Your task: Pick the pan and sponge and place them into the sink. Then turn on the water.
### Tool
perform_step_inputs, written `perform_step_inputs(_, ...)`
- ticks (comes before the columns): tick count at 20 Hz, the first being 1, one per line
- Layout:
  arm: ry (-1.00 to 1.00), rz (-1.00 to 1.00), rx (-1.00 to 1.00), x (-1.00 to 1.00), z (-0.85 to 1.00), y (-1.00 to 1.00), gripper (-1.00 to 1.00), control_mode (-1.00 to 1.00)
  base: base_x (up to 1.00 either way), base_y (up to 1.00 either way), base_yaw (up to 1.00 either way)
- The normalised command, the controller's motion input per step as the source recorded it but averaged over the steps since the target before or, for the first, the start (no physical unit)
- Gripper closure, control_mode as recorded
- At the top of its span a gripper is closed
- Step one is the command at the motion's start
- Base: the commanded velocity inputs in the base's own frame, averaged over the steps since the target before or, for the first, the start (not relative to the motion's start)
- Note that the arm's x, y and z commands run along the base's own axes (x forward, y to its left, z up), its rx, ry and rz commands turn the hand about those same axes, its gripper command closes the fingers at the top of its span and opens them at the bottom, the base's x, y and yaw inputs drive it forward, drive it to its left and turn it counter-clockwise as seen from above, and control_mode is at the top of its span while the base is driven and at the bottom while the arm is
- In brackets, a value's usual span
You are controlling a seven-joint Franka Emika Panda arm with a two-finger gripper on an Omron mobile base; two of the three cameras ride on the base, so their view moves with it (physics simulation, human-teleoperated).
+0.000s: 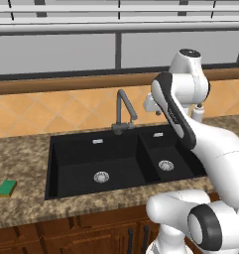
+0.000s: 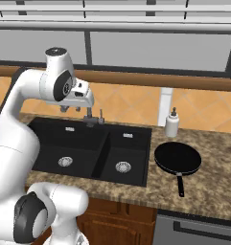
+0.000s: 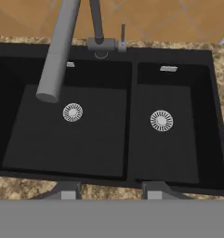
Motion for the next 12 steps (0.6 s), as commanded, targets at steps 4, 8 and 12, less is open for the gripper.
perform_step_inputs(4, 0.0, 0.0, -0.02, 0.0, 0.0, -0.29, -1.0, -1.0, 0.0, 0.0, 0.0)
perform_step_inputs(8, 0.04, 0.0, -0.07, -0.02, -0.07, -0.99, -1.0, -1.0, 0.0, 0.0, 0.0)
perform_step_inputs(12, 0.15, 0.0, -0.08, 0.0, -0.19, -1.0, -1.0, -1.0, 0.0, 0.0, 0.0)
